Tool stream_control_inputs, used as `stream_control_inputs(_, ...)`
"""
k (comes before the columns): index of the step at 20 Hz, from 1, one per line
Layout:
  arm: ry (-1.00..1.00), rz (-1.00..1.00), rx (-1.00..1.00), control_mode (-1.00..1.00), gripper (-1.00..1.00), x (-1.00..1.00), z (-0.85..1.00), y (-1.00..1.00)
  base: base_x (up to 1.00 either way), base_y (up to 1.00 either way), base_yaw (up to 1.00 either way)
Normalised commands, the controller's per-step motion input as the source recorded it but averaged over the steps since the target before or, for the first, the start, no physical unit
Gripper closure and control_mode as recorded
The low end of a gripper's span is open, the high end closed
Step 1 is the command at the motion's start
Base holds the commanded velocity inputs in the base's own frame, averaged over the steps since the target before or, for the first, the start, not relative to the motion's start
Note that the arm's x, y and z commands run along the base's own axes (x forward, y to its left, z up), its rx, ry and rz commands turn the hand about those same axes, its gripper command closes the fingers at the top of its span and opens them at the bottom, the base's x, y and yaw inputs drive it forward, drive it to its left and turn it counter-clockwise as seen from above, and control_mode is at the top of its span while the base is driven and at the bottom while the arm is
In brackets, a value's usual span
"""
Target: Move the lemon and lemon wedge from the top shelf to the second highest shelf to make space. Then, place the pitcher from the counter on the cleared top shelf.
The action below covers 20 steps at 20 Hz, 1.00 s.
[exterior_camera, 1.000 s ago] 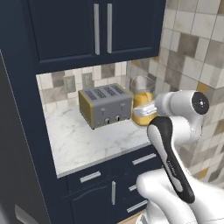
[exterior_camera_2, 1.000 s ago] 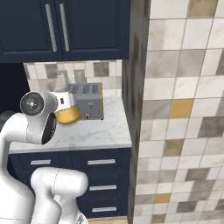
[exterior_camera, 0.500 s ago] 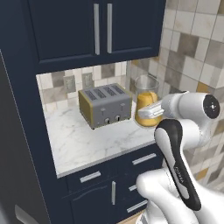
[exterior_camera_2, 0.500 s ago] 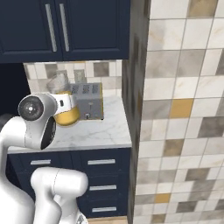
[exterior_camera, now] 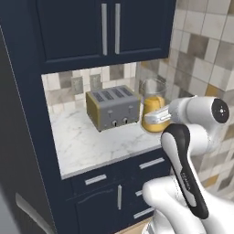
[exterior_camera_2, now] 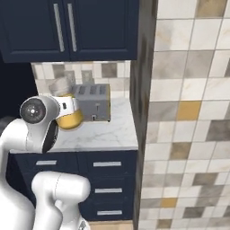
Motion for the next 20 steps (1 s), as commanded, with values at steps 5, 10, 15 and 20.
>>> stream_control_inputs(5, 0.0, 0.0, 0.0, 1.0, 1.0, 0.0, 0.0, 0.0, -0.36, -0.44, 0.42)
stream_control_inputs(10, 0.0, 0.0, 0.0, 1.0, 1.0, 0.0, 0.0, 0.0, -0.14, -0.64, 0.53)
stream_control_inputs(15, 0.0, 0.0, 0.0, 1.0, 1.0, 0.0, 0.0, 0.0, -0.36, -0.18, 0.63)
stream_control_inputs(20, 0.0, 0.0, 0.0, 1.0, 1.0, 0.0, 0.0, 0.0, -0.44, 0.19, 0.68)
